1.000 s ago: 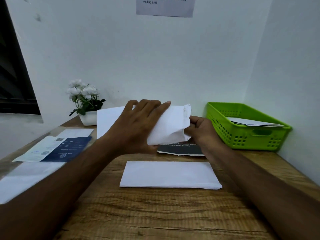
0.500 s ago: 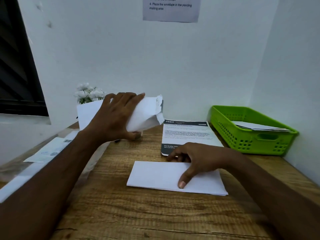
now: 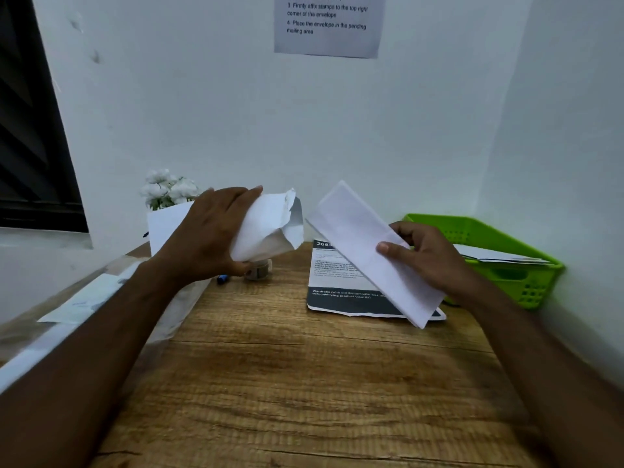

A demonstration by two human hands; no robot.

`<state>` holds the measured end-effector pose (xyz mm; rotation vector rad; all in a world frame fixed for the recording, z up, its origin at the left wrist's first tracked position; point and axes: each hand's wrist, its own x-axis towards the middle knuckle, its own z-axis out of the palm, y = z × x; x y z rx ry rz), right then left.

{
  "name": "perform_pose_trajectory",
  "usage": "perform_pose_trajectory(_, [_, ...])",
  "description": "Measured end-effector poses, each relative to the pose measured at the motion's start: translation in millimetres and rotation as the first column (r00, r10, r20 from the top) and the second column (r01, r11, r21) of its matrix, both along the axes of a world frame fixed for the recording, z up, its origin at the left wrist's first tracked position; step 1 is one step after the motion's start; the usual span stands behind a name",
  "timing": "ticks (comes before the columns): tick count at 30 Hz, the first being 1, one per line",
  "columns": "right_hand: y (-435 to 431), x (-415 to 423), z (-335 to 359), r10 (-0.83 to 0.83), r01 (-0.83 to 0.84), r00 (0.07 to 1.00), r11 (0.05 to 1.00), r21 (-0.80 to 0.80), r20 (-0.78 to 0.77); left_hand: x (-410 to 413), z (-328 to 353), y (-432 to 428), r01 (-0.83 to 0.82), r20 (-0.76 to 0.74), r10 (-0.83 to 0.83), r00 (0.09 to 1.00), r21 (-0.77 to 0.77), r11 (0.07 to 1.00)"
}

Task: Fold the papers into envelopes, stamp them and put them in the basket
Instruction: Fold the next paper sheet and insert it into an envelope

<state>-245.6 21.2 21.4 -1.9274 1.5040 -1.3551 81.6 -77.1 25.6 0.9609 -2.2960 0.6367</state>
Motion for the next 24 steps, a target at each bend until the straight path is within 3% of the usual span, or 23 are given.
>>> perform_pose_trajectory(6, [-4.6, -0.7, -5.7, 0.06, -0.046, 0.961, 0.997, 0.058, -0.269, -9.1, -4.8, 2.0, 0.029, 0.093, -0.028, 0.995, -0.009, 1.0])
perform_pose_trajectory(11, [-3.8, -2.9, -11.7, 0.131, -0.069, 0.903, 0.984, 0.164, -0.409, -17.4, -14.8, 4.3, 0.106, 0.233, -0.105, 0.967, 0.01, 0.994])
perform_pose_trajectory(17, [-9.1, 5.8, -26.8, 0.027, 0.025, 0.888, 0.994, 0.107, -0.459, -37.1, -25.6, 12.4, 0.167, 0.326, -0.209, 0.922, 0.155, 0.974])
perform_pose_trajectory(24, [-7.6, -8.5, -23.5, -0.161, 0.242, 0.885, 0.961, 0.135, -0.438, -32.6, -26.3, 10.0, 0.173, 0.276, -0.212, 0.938, 0.159, 0.972])
